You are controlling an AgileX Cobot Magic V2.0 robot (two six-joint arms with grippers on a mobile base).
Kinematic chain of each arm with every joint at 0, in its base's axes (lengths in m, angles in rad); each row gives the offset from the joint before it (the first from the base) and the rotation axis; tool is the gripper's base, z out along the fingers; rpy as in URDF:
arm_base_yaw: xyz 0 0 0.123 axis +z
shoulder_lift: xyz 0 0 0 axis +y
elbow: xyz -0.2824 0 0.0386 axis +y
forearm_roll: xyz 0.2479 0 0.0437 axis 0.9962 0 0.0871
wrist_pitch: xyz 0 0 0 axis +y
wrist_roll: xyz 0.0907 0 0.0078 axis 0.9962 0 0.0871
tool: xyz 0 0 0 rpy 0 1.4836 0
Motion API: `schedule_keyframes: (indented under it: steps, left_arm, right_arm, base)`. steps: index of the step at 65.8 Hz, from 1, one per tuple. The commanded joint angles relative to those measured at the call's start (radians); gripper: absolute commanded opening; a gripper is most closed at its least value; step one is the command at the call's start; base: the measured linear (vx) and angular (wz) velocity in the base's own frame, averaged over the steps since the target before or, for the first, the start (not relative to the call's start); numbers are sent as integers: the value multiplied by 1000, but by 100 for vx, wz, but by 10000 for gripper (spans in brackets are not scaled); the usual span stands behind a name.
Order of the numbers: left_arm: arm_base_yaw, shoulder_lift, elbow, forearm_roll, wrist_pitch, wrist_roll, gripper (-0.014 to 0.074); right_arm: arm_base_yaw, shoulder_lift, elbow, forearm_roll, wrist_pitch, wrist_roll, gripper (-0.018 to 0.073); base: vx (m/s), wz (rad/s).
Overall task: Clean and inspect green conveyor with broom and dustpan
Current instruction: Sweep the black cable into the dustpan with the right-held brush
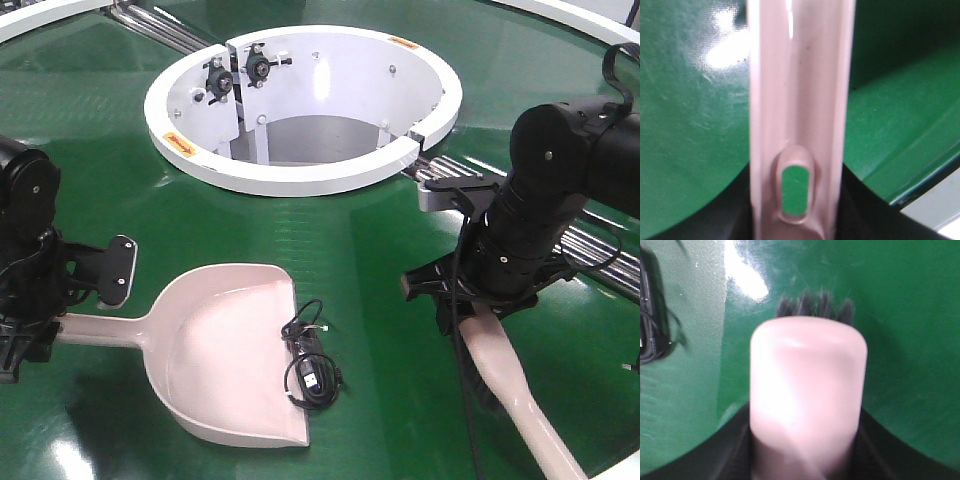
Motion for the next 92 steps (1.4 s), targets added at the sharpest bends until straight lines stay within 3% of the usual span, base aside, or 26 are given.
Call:
schedule_keyframes:
  steps: [1,17,24,39,60,92]
  left_arm:
    - [-12,-35,-26,-19,28,11,-22]
    - [-12,-35,-26,-19,28,11,-22]
    - [-12,-35,-26,-19,28,11,-22]
    - [-12,-35,-26,-19,28,11,-22]
    - [-12,-35,-26,-19,27,11,-22]
    - [-12,-35,-26,-19,27,11,-22]
  right_arm:
    - [-2,-43,-30,1,-8,-3,-6]
    - [-2,-43,-30,11,-49,0,-6]
    - [-2,-28,-36,67,-63,14,-6]
    - [15,99,-144,143,41,24,-6]
    - [100,272,-283,143,97,42,-6]
    - [209,492,-506,253,104,51,-6]
  base:
    - [0,0]
    - [0,0]
    - [0,0]
    - [0,0]
    - [0,0]
    - [0,0]
